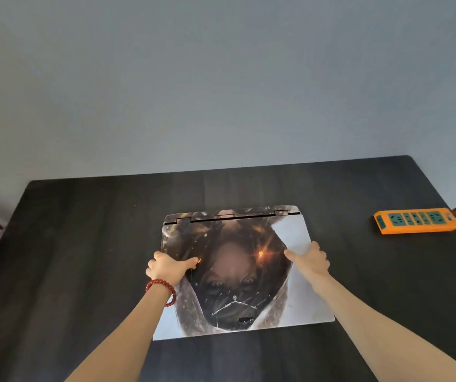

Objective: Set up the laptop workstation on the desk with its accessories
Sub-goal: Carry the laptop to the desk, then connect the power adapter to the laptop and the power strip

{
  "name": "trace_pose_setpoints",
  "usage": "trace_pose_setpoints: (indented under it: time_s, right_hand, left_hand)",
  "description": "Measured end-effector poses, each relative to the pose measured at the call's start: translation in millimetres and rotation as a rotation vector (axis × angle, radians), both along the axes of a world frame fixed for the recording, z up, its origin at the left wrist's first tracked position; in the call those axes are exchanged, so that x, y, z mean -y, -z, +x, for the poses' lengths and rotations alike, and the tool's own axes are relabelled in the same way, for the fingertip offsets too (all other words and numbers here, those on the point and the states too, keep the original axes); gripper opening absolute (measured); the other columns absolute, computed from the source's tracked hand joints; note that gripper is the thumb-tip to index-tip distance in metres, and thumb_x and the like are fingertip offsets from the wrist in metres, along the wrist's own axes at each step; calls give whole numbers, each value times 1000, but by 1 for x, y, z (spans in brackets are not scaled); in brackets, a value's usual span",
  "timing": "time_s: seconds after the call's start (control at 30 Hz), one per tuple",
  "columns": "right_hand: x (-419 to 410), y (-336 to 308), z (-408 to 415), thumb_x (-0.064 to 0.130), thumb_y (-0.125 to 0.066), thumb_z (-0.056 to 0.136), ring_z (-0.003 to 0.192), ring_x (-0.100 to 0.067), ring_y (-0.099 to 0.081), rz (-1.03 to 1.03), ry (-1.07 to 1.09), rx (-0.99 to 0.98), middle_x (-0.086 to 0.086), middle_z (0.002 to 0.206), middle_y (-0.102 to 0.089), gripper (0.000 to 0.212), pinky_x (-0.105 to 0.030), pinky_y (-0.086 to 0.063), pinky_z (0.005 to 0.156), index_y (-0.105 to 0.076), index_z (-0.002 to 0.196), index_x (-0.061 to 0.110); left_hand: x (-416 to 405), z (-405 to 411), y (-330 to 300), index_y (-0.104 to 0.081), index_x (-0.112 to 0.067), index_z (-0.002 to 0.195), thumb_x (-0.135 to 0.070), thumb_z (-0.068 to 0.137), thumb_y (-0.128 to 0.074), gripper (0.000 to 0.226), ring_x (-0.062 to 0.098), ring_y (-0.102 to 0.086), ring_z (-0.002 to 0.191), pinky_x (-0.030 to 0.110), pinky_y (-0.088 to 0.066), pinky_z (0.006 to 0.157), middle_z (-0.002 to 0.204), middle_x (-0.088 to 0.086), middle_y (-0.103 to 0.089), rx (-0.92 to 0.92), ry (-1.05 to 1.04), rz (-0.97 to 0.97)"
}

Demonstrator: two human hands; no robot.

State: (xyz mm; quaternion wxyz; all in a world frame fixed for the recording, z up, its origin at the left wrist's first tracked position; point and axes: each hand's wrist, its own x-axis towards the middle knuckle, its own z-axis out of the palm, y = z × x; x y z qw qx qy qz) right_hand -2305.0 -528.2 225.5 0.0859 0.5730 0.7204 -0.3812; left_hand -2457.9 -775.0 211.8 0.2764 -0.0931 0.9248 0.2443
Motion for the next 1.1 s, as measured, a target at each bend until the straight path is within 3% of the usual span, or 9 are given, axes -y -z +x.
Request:
trace_pose_setpoints:
  time_s: [0.17,0.33,0.47,0.6,0.7,0.87,1.1]
  right_hand:
    - [2,-3,0,38,-65,80,128,-38,-33,-3,-68,44,-19,139,-35,77,-50,-33,105,-24,138,6]
    - [8,-21,9,36,-52,89,136,-37,-23,82,-227,124,-13,151,-23,75,-51,-26,109,-9,146,13]
    - [27,-47,15,26,-47,92,135,-35,-29,201,-378,-3,-10,149,-30,57,-51,-30,107,-24,143,12]
    - [68,-72,24,21,-48,90,124,-28,-46,160,-547,-248,-9,136,-50,44,-42,-39,104,-43,133,12]
    - [120,-99,45,17,-48,93,122,-23,-50,110,-712,-383,-8,133,-54,37,-32,-37,103,-49,130,11]
    - [215,-119,97,17,-45,95,115,-19,-55,-12,-995,-473,-5,128,-58,32,-26,-41,96,-53,126,12]
    - [368,-113,159,18,-45,94,105,-17,-59,-187,-1357,-408,-4,117,-64,29,-22,-41,89,-58,120,16]
  left_hand:
    - [3,-1,0,-27,0,137,-49,70,-73,95,40,-39,124,48,-38,104,137,23,-38,-20,47,-3]
    - [15,5,-19,-21,-6,141,-51,80,-63,86,39,-34,129,47,-36,107,144,20,-30,-22,150,-65]
    - [31,27,-51,-24,-13,142,-45,85,-58,74,36,-31,133,49,-34,107,149,14,-25,-186,190,8]
    - [59,68,-89,-39,-16,136,-40,87,-56,57,29,-44,125,46,-40,104,144,9,-37,-329,208,97]
    - [93,126,-110,-46,-16,131,-33,90,-53,46,25,-50,117,43,-42,101,137,6,-46,-470,160,112]
    - [172,235,-120,-51,-16,127,-30,90,-54,40,23,-52,116,40,-41,101,129,4,-53,-536,-20,110]
    - [320,372,-116,-56,-16,121,-29,89,-54,34,23,-58,108,36,-46,94,119,6,-60,-532,-386,-4]
